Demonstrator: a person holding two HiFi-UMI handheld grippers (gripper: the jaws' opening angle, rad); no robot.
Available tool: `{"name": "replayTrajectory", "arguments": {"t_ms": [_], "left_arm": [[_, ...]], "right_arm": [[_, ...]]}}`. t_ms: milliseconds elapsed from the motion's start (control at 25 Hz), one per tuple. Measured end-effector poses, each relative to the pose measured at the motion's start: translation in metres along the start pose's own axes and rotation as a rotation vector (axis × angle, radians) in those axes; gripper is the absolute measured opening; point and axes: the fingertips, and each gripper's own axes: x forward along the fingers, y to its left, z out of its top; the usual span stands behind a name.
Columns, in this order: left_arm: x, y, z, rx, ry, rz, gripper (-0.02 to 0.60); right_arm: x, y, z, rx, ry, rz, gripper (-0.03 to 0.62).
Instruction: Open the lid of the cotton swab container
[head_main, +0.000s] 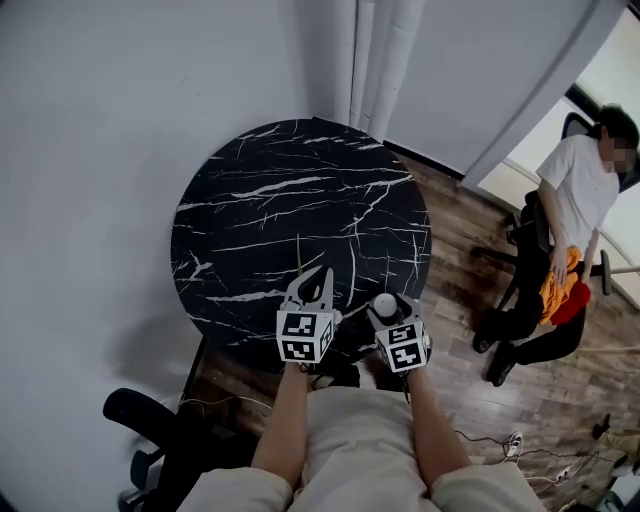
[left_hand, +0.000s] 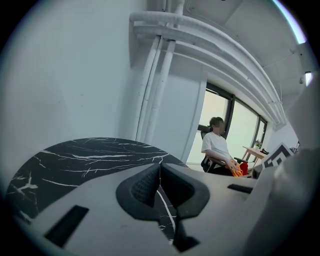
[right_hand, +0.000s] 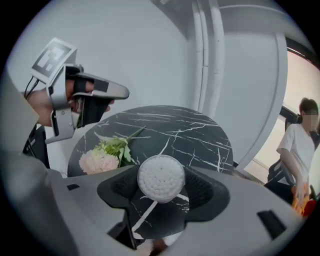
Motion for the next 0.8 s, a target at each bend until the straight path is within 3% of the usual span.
{"name": "replayTrajectory", "arguments": {"t_ms": [80,160,280,400,440,520,680,800], "left_arm": [[0.000,-0.009,0.005,0.010,-0.018,-0.035,0.023],[-0.002,-0.027,0.012,0.031,-0.047,-0.124,0.023],[-0.005,-0.059,0.016,0.109,-0.053,-0.258,0.024],[-0.007,-0.080,0.017,0.200,-0.036,-0.314,0.026],[-0.007,-0.087,0.016,0.223,-0.026,-0.337,0.045],[-0.008,-0.100,0.014,0.259,-0.013,-0.385,0.173],[-0.003,-0.112,0.011,0.326,0.001,-0.398,0.254],[-0.002,-0.114,0.013,0.366,-0.002,-0.378,0.275]], "right_arm": [[-0.009,-0.009,0.015,0.025,-0.023,-0.003,0.296],[-0.019,-0.019,0.033,0.034,-0.061,-0.008,0.296],[-0.039,-0.032,0.066,0.037,-0.155,0.002,0.296],[-0.060,-0.043,0.098,0.043,-0.241,0.020,0.296],[-0.067,-0.044,0.108,0.046,-0.261,0.031,0.297],[-0.082,-0.046,0.125,0.051,-0.290,0.065,0.296],[-0.101,-0.034,0.156,0.017,-0.301,0.172,0.298],[-0.106,-0.012,0.165,-0.040,-0.268,0.258,0.298]]}}
